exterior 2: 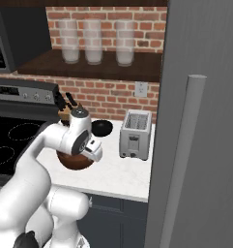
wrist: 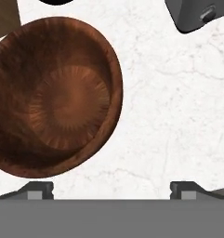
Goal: Pick up the bowls on the counter and stack them on top of one another in the open cabinet. Place the smaller bowl on top of the larger bowl.
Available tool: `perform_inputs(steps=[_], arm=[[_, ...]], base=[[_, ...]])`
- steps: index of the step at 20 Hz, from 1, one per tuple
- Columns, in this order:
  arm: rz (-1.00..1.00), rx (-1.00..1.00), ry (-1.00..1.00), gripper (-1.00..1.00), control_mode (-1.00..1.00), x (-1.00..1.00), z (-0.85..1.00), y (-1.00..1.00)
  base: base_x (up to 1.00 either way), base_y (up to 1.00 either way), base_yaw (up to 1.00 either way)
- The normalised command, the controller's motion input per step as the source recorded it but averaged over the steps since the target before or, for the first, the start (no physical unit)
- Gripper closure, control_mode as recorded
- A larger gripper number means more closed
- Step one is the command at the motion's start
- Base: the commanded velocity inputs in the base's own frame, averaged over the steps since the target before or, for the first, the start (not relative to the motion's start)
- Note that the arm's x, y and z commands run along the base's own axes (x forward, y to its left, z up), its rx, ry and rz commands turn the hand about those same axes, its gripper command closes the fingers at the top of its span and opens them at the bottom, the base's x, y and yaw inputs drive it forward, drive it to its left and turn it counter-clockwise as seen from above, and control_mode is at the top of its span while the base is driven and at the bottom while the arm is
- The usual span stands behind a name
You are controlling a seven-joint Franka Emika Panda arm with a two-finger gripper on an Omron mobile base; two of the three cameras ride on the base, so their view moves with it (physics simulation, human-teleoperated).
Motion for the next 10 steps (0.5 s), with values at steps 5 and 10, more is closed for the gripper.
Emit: perform_inputs(steps=[5, 10], arm=[[0.0, 0.0, 0.02, -1.0, -1.0, 0.25, -0.26, 0.0], [0.0, 0.0, 0.02, -1.0, -1.0, 0.08, -0.26, 0.0]], base=[[0.0, 0.0, 0.0], [0.0, 0.0, 0.0]])
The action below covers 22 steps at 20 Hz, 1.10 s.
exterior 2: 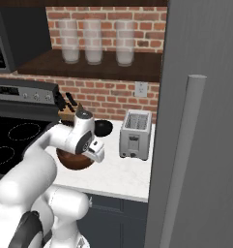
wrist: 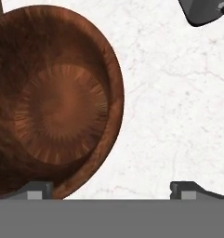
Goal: Pick up the bowls on the counter and stack them on top of one another in the open cabinet. Place the smaller bowl on top of the larger bowl.
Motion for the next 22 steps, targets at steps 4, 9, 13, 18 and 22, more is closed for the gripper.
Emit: perform_inputs(steps=[4, 9, 13, 18, 22], arm=[[0.0, 0.0, 0.0, -1.0, -1.0, 0.01, -0.23, 0.0], [0.0, 0.0, 0.0, -1.0, -1.0, 0.06, -0.13, 0.0], [0.0, 0.0, 0.0, -1.0, -1.0, 0.13, -0.07, 0.0], [0.0, 0.0, 0.0, -1.0, -1.0, 0.16, -0.08, 0.0], [0.0, 0.0, 0.01, -1.0, -1.0, 0.15, -0.12, 0.0]], base=[[0.0, 0.0, 0.0], [0.0, 0.0, 0.0], [0.0, 0.0, 0.0], [0.0, 0.0, 0.0], [0.0, 0.0, 0.0]])
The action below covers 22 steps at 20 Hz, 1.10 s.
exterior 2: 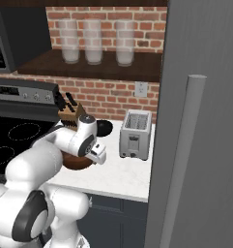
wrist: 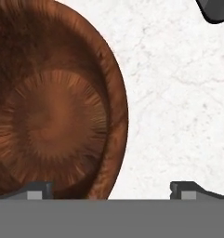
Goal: Pick up the bowls on the counter and stack them on top of one another in the open cabinet. Place the smaller bowl on top of the larger bowl.
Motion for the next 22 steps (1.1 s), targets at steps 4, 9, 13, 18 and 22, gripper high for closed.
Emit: perform_inputs(steps=[4, 9, 13, 18, 22], arm=[[0.0, 0.0, 0.02, -1.0, -1.0, 0.17, -0.13, 0.0], [0.0, 0.0, 0.01, -1.0, -1.0, 0.07, -0.12, 0.0], [0.0, 0.0, 0.0, -1.0, -1.0, 0.03, -0.13, 0.0], [0.0, 0.0, 0.01, 1.0, -1.0, 0.01, -0.1, 0.02], [0.0, 0.0, 0.0, 1.0, -1.0, 0.0, -0.01, 0.0]], base=[[0.0, 0.0, 0.0], [0.0, 0.0, 0.0], [0.0, 0.0, 0.0], [0.0, 0.0, 0.0], [0.0, 0.0, 0.0]])
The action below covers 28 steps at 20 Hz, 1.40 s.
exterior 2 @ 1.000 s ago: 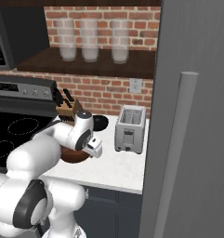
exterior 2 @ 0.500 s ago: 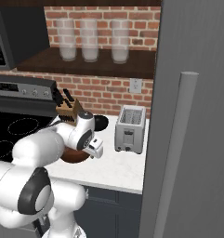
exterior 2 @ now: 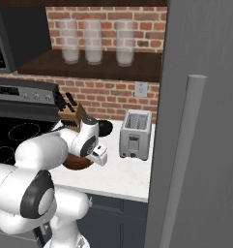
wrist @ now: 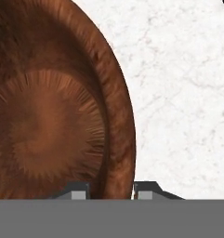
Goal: Pick up the bowls on the counter and stack them on top of one another in the open cabinet. Place the smaller bowl on top of the larger bowl.
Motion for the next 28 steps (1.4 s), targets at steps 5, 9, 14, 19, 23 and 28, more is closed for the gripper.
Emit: perform_inputs(steps=[5, 9, 14, 19, 23, 28], arm=[[0.0, 0.0, 0.0, 1.0, -1.0, -0.01, 0.0, 0.0], [-0.03, 0.0, -0.01, 1.0, -1.0, -0.18, 0.07, 0.15], [-0.1, -0.01, -0.04, 1.0, -1.0, -0.52, 0.75, 0.19], [-0.08, 0.0, -0.05, 1.0, -1.0, -0.49, 0.89, 0.06], [-0.07, 0.0, 0.0, 1.0, -1.0, -0.48, 0.94, 0.0], [-0.06, 0.0, 0.0, 1.0, -1.0, -0.42, 0.73, 0.14]], base=[[0.0, 0.0, 0.0], [0.0, 0.0, 0.0], [0.0, 0.0, 0.0], [0.0, 0.0, 0.0], [0.0, 0.0, 0.0], [0.0, 0.0, 0.0]])
